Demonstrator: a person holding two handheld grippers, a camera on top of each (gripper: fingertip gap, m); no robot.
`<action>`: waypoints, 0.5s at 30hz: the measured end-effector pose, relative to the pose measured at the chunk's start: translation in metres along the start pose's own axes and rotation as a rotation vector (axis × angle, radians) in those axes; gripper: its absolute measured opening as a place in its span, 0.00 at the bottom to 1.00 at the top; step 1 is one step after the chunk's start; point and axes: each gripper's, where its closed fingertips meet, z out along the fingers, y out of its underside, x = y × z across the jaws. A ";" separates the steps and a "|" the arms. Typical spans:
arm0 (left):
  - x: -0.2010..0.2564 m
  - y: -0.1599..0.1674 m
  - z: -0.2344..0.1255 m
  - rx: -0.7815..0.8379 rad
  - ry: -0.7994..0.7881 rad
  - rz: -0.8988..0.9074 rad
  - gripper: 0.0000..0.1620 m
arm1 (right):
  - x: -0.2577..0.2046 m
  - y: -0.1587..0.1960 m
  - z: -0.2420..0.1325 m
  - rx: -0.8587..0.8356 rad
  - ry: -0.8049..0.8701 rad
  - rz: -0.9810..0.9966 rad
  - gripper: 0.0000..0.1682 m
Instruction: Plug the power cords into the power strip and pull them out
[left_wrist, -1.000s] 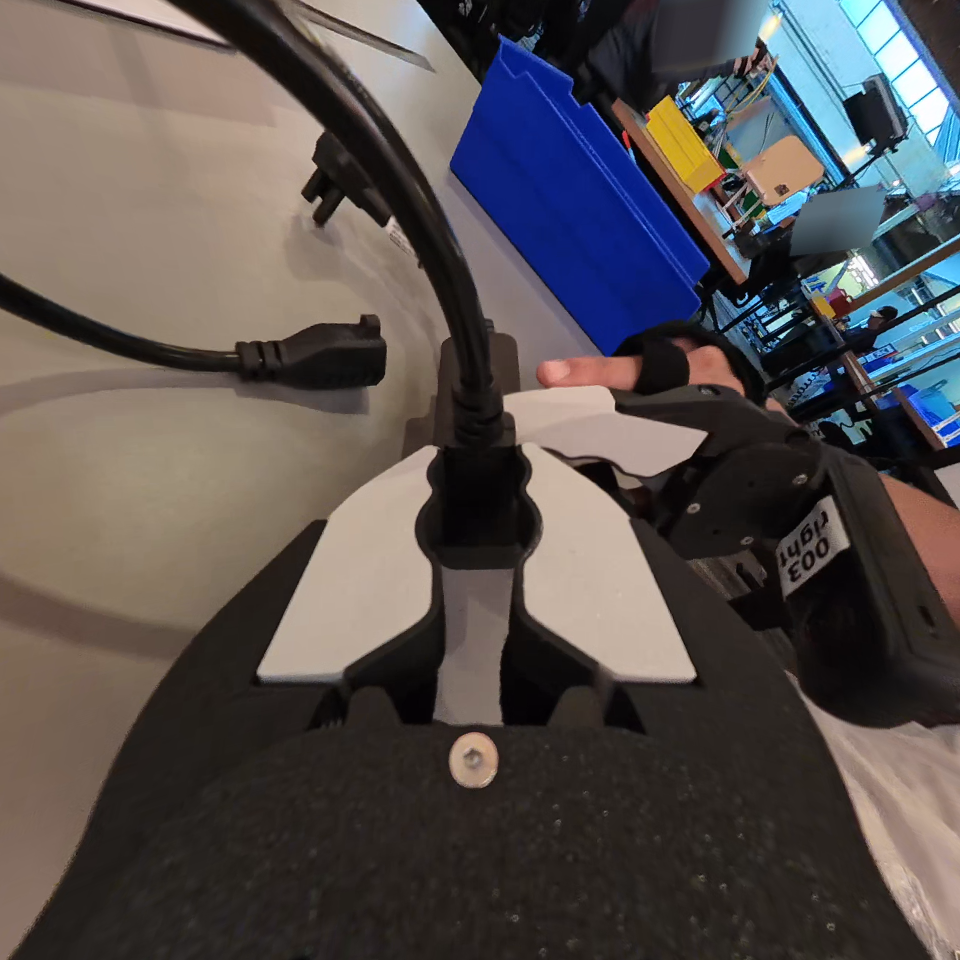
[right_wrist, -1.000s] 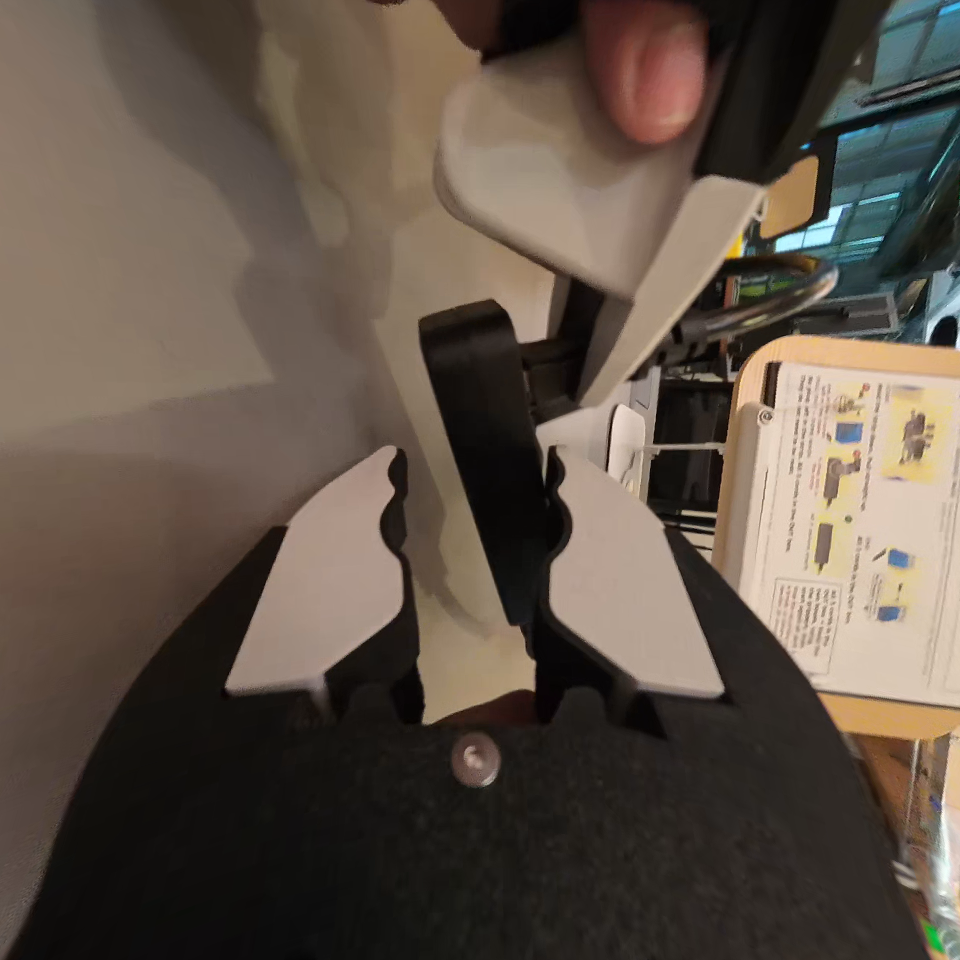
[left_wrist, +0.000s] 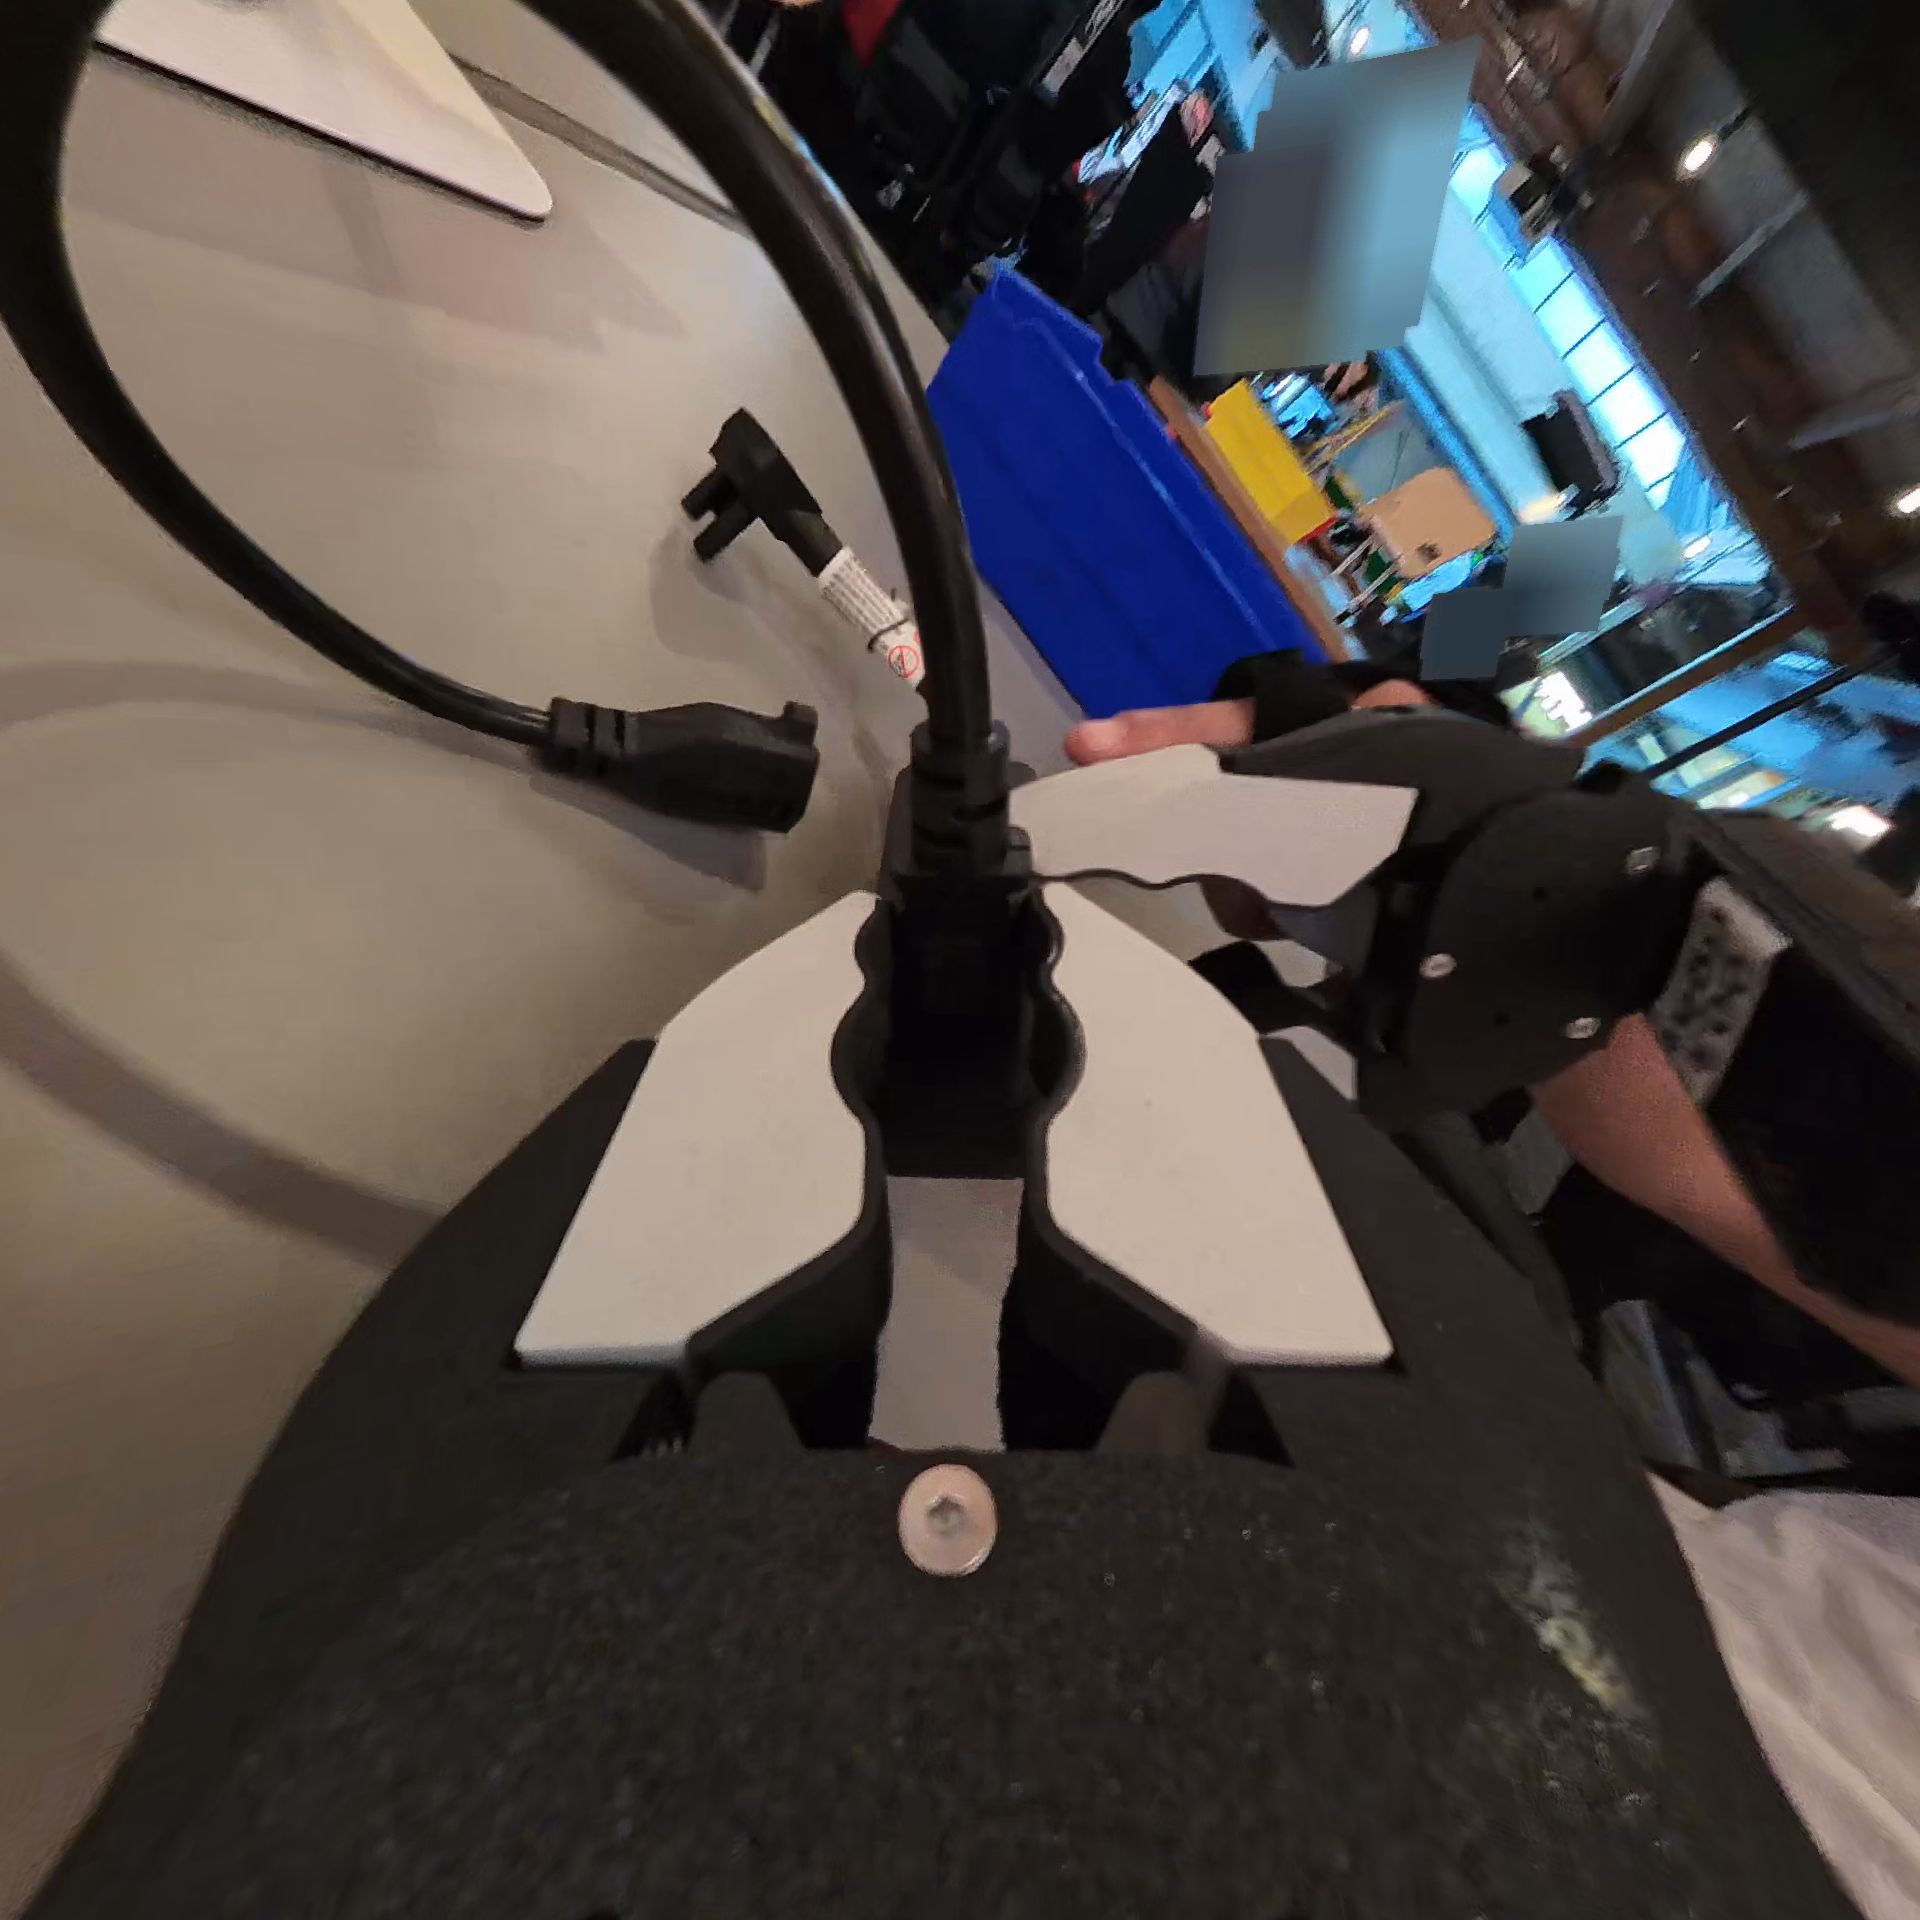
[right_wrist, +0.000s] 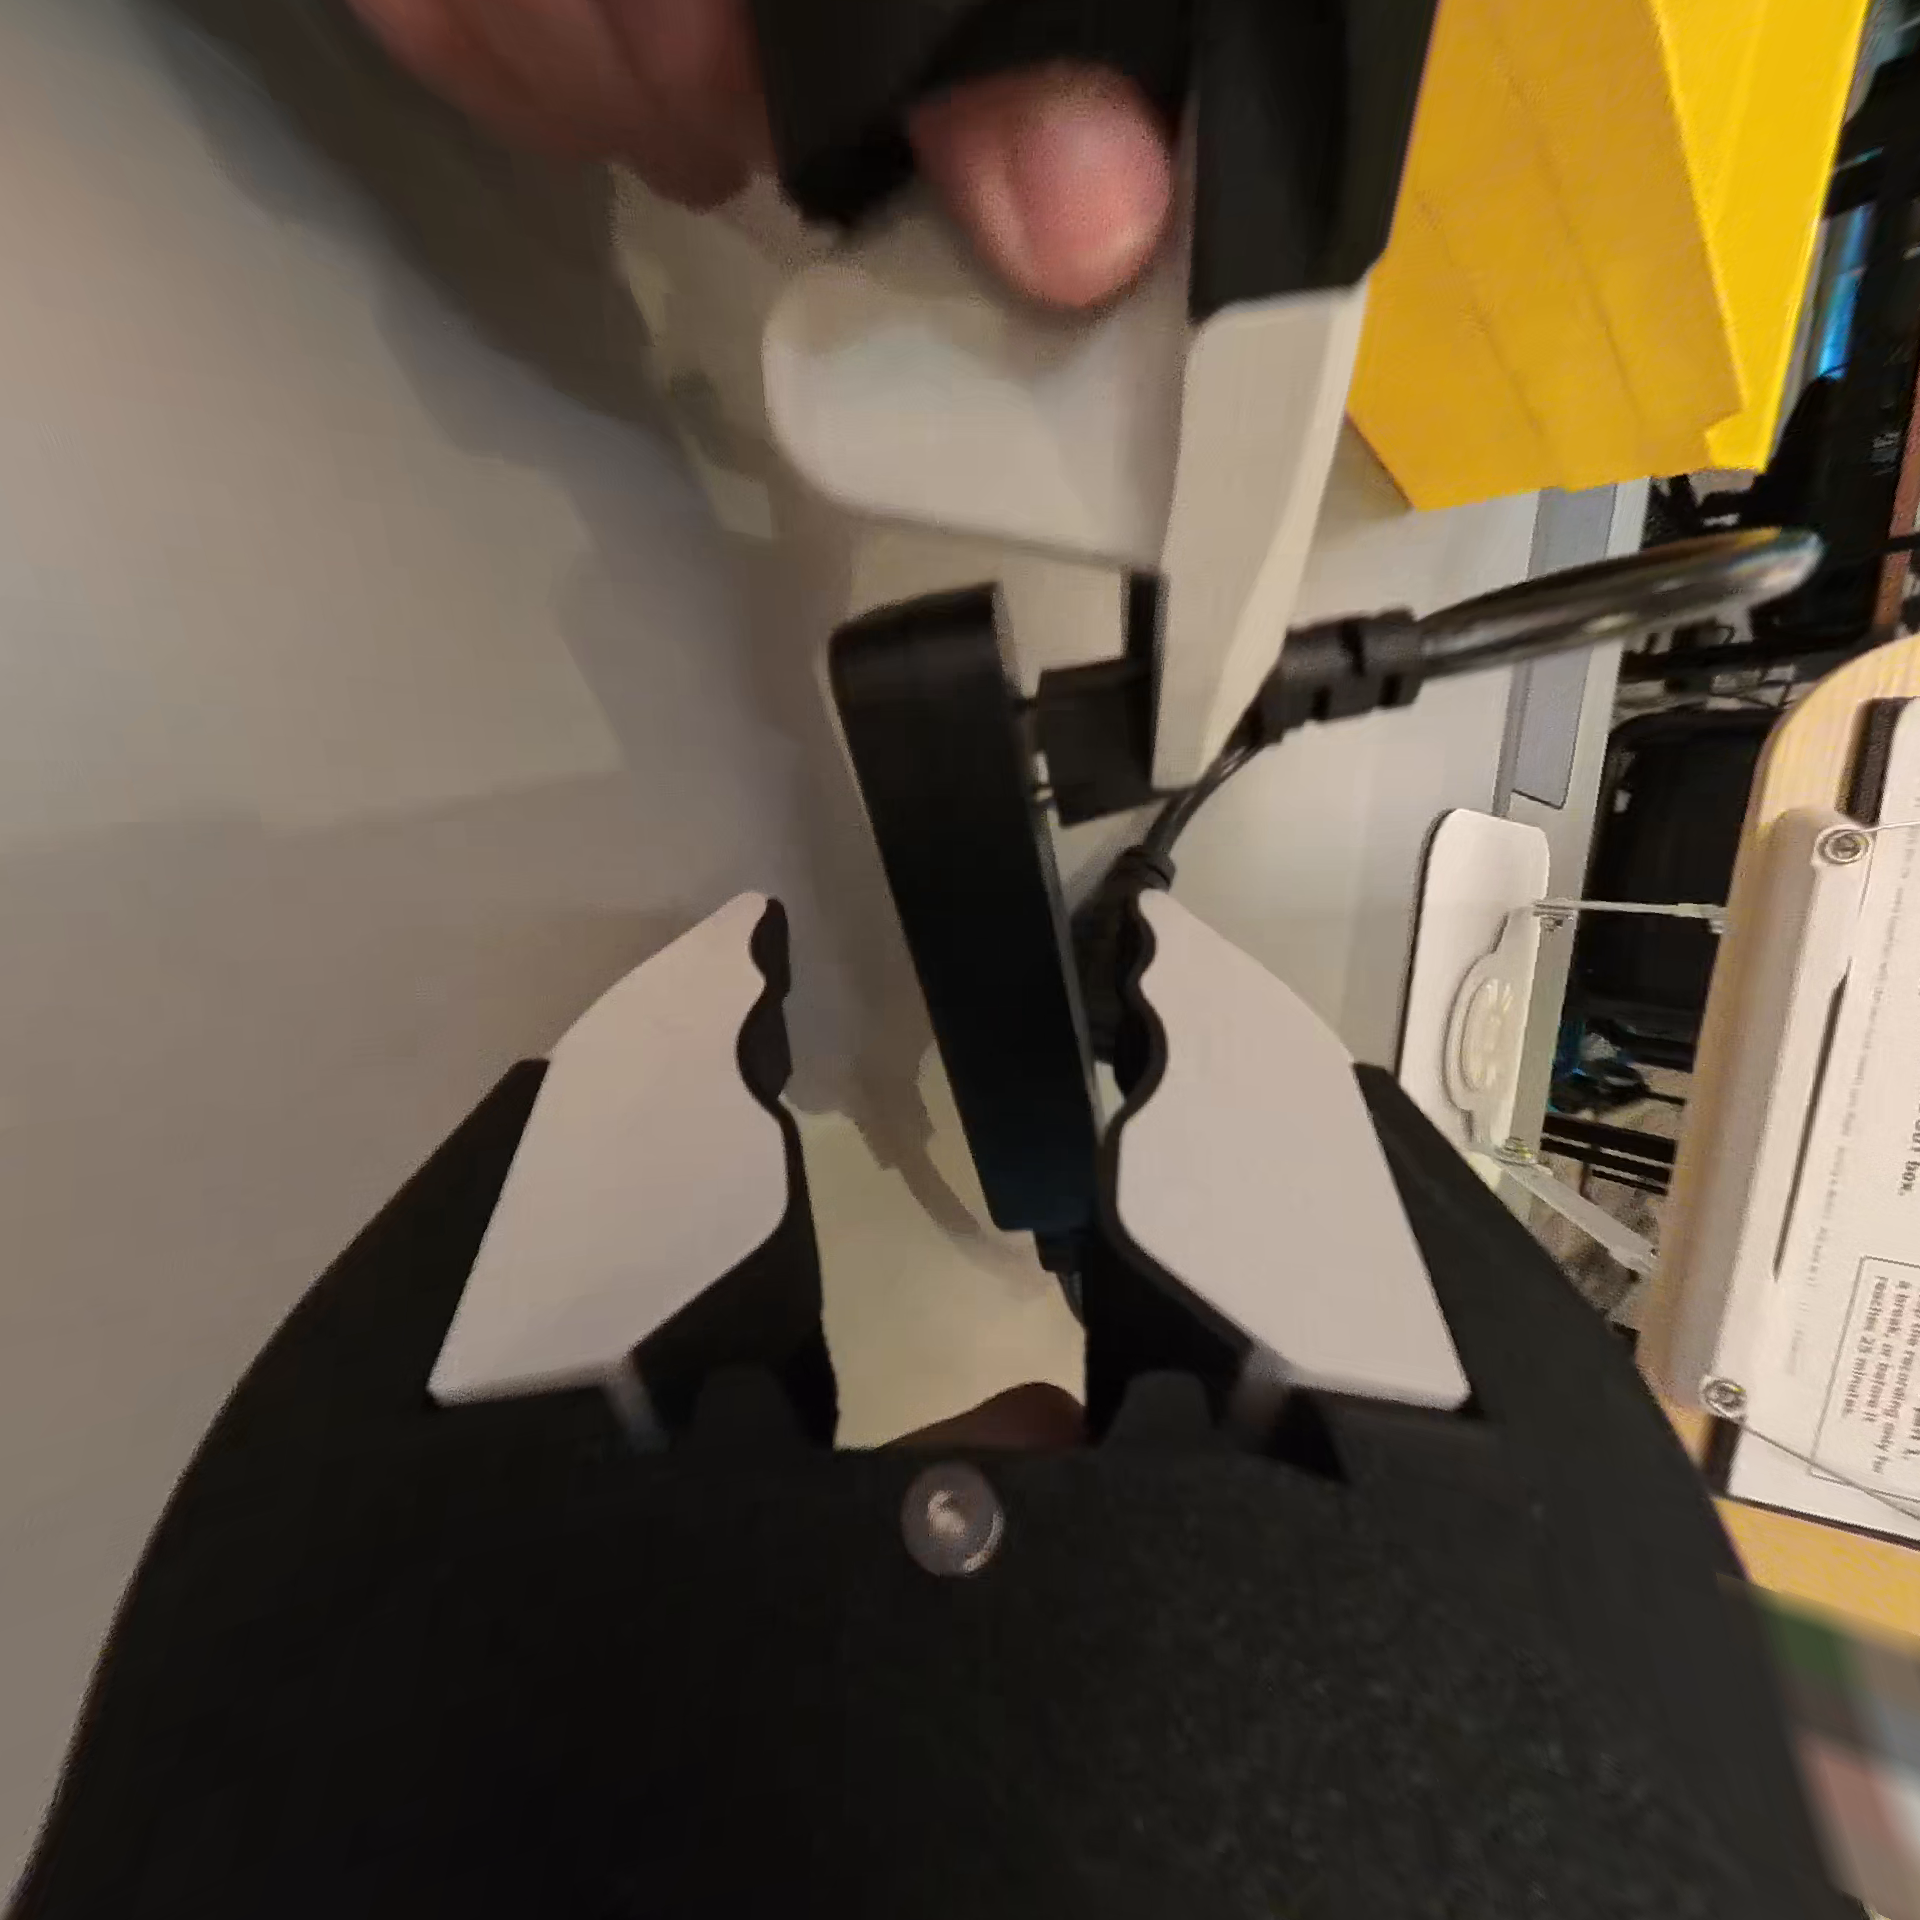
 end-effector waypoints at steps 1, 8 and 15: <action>0.001 -0.002 -0.001 0.012 0.024 -0.023 0.14 | 0.001 0.005 0.002 -0.023 0.006 -0.030 0.37; -0.004 -0.008 -0.004 0.051 0.000 -0.031 0.14 | -0.009 0.011 0.020 -0.064 0.072 -0.179 0.35; -0.012 -0.005 0.001 0.011 -0.066 -0.007 0.12 | -0.023 0.009 0.021 -0.057 -0.051 -0.045 0.27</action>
